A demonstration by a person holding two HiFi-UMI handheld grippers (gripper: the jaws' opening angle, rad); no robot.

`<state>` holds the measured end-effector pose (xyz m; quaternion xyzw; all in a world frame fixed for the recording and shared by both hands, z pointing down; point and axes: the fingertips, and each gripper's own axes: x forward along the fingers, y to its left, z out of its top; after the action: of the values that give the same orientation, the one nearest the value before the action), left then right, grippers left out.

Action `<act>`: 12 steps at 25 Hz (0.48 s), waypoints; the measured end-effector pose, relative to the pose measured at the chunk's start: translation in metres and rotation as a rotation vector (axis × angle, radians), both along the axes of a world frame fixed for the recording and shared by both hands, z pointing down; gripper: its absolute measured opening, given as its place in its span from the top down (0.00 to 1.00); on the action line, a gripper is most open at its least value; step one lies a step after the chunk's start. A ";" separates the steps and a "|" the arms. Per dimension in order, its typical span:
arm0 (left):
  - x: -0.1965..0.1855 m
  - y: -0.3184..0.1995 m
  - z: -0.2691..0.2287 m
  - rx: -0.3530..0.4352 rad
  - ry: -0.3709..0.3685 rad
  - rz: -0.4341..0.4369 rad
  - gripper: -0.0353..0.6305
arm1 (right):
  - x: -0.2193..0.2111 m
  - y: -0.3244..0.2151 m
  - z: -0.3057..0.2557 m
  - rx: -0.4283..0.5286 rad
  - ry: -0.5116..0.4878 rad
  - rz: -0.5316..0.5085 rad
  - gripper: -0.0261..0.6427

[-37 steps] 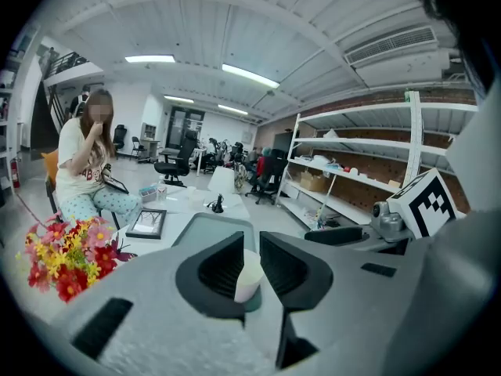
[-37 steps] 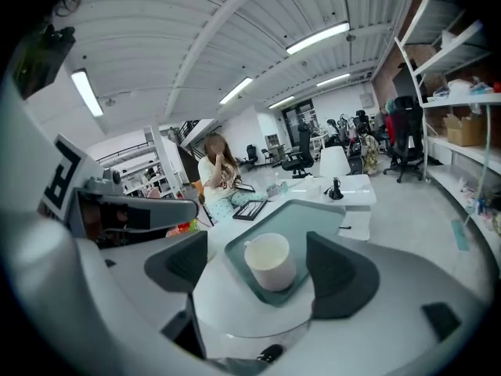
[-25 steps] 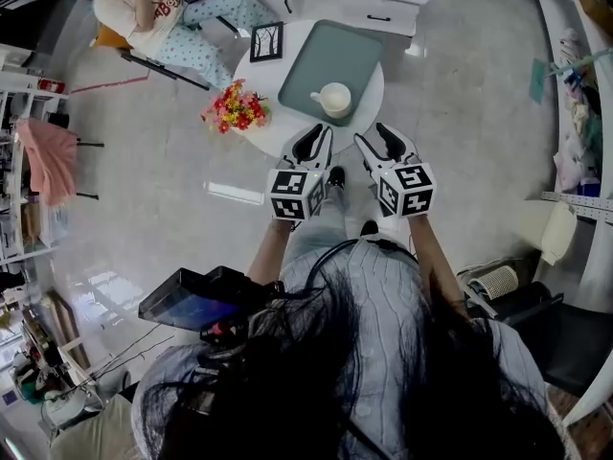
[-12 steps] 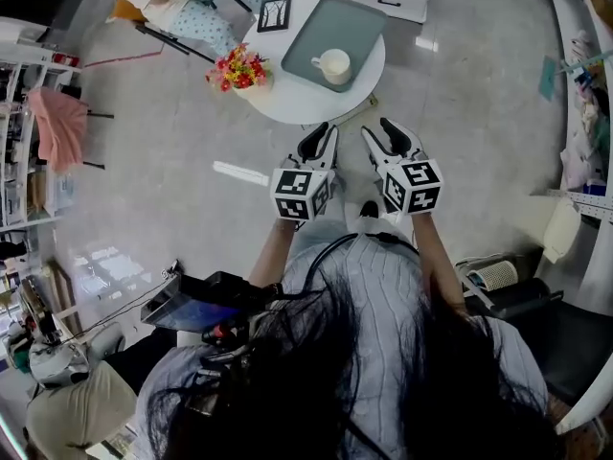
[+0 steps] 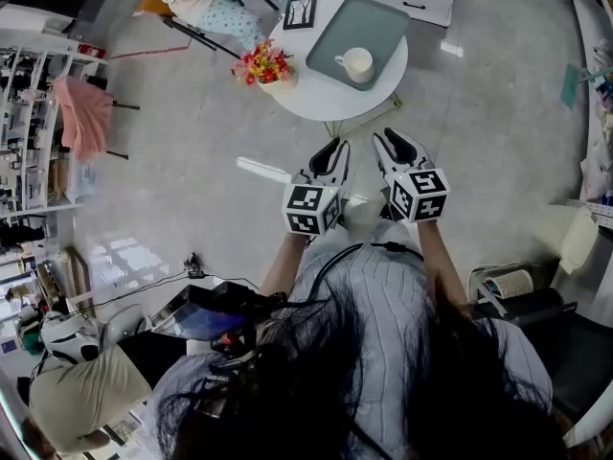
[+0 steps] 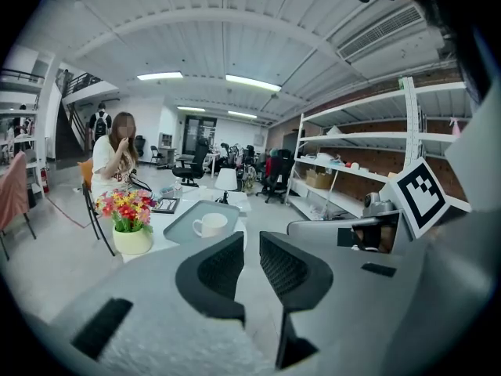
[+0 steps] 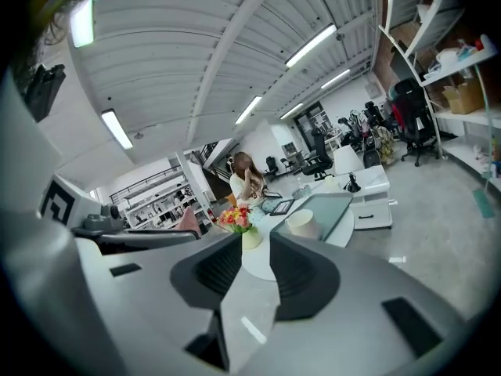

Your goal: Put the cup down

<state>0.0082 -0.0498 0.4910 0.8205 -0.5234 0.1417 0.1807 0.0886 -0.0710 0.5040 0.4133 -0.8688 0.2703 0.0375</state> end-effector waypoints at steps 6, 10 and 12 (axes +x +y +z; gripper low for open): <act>-0.018 0.015 0.006 -0.020 -0.008 -0.007 0.84 | -0.011 0.008 0.005 -0.017 -0.016 0.016 0.83; -0.035 0.025 0.007 -0.021 0.002 -0.010 0.84 | -0.024 0.021 0.004 -0.022 -0.014 0.027 0.84; -0.044 0.031 0.006 -0.015 0.012 -0.009 0.84 | -0.033 0.030 0.003 -0.022 -0.006 0.028 0.84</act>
<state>-0.0357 -0.0191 0.4969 0.8177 -0.5248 0.1400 0.1907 0.0552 -0.0412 0.5073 0.4240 -0.8601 0.2814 0.0357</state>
